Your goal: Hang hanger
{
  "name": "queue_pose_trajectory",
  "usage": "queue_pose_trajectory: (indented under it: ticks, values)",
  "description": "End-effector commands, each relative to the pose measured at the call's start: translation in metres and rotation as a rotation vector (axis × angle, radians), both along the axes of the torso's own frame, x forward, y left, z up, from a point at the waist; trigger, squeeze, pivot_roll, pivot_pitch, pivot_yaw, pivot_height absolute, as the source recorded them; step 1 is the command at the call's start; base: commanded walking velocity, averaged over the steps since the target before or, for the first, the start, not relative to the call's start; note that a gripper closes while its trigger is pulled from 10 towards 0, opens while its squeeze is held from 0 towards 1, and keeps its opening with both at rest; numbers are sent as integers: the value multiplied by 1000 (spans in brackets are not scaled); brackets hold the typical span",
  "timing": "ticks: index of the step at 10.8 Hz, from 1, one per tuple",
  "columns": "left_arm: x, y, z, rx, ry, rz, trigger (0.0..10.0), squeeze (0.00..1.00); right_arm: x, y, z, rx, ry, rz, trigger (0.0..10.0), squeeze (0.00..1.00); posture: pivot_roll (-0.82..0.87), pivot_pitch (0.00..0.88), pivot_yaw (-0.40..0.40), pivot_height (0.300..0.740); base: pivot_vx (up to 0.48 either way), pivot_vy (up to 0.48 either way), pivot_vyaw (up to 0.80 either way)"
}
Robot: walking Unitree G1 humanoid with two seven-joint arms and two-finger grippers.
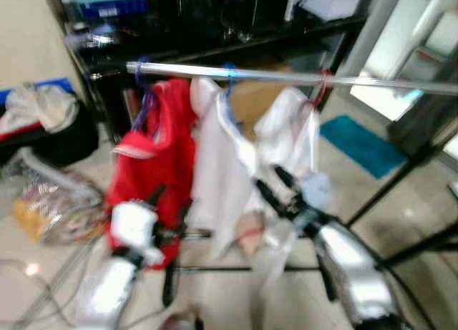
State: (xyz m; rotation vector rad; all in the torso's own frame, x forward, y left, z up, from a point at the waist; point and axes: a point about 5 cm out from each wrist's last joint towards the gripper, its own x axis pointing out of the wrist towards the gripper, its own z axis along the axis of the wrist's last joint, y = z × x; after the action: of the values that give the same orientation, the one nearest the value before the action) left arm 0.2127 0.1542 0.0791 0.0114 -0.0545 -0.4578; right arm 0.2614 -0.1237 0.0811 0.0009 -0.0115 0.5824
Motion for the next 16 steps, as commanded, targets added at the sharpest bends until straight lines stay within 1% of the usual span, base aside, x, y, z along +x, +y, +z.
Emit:
queue_pose_trajectory:
  ticks: [1, 3, 5, 7, 8, 9, 10, 11, 12, 13, 14, 15, 16]
  values:
    - [0, 4, 1, 23, -3, 12, 10000, 0, 4, 3, 6, 6, -23, 4, 10000, 0, 295, 32, -69, 740, 0, 0, 0]
    - [-2, 1, 0, 23, -1, 10, 10000, 0, 8, 3, 6, -2, -29, 5, 10000, 0, 296, 29, -70, 740, 0, 0, 0]
    - [0, -1, 0, 29, -9, 3, 10000, 0, 11, 5, 7, -12, -32, -12, 10000, 0, 296, 14, -71, 740, 0, 0, 0]
    - [6, -2, 2, 49, -28, -10, 10000, 0, 22, 5, 6, -69, -34, -78, 10000, 0, 293, 3, -71, 740, 0, 0, 0]
    - [7, -3, 2, 51, -32, -16, 10000, 0, 27, 5, 9, -71, -44, -101, 10000, 0, 292, 0, -69, 740, 0, 0, 0]
    - [7, -4, 2, 51, -34, -18, 10000, 0, 28, 6, 12, -62, -56, -107, 10000, 0, 291, 0, -68, 740, 0, 0, 0]
    - [8, -6, 2, 53, -38, -24, 10000, 0, 36, 12, 24, -45, -104, -140, 10000, 0, 291, 0, -69, 740, 0, 0, 0]
    - [9, -6, 1, 54, -41, -24, 10000, 0, 40, 12, 29, -39, -127, -164, 10000, 0, 292, 0, -68, 740, 0, 0, 0]
    - [9, -6, 2, 62, -48, -27, 10000, 0, 45, 9, 37, -29, -164, -220, 10000, 0, 293, 0, -68, 740, 0, 0, 0]
    - [10, -6, 2, 92, -66, -44, 10000, 0, 48, 9, 41, -9, -166, -242, 10000, 0, 293, 0, -68, 740, 0, 0, 0]
    - [10, -8, 5, 154, -103, -79, 10000, 0, 50, 17, 45, 36, -138, -212, 10000, 102, 293, 0, -68, 740, 0, 0, 0]
    - [10, -8, 5, 165, -112, -81, 10000, 0, 49, 25, 48, 65, -123, -165, 10000, 949, 294, 1, -64, 740, 0, 0, 0]
    - [10, -7, 6, 174, -117, -84, 10000, 0, 47, 42, 51, 93, -88, -51, 10000, 1000, 293, 8, -61, 740, 0, 0, 0]
